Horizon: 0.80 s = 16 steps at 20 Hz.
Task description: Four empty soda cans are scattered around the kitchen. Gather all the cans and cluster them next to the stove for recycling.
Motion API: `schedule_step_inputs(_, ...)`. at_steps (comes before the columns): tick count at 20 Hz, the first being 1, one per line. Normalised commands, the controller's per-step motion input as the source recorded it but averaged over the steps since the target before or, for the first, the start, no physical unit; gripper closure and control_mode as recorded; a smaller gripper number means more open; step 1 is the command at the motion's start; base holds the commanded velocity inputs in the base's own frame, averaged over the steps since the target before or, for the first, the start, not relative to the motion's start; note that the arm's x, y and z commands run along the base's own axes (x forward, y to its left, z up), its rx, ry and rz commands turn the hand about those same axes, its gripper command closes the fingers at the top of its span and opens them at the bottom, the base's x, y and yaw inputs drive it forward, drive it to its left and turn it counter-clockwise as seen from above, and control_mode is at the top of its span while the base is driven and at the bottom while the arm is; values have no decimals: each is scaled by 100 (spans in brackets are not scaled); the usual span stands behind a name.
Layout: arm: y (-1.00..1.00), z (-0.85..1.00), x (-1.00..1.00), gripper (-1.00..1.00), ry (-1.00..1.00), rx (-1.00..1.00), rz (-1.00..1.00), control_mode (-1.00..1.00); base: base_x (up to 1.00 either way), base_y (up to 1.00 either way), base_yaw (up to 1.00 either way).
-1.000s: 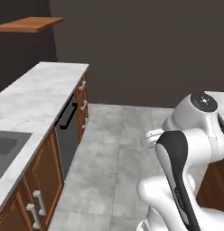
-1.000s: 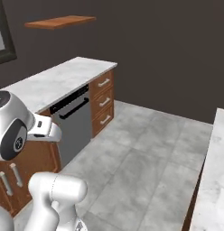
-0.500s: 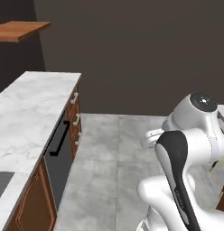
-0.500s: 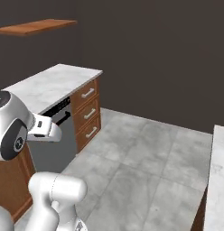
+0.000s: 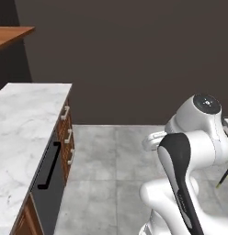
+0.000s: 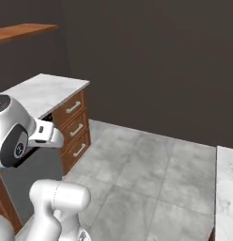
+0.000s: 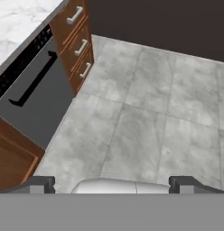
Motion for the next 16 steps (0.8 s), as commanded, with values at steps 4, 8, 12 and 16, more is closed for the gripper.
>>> schedule_step_inputs(4, 0, 0, 0, -100, 0, 0, 0, 100, 74, 0, -16)
schedule_step_inputs(8, 0, 0, 0, -100, 0, 0, 0, 100, 72, 0, -16)
schedule_step_inputs(12, 0, 0, 0, -100, 0, 0, 0, 100, 71, 0, -16)
schedule_step_inputs(16, 0, 0, 0, -100, 0, 0, 0, 100, 68, 4, -19)
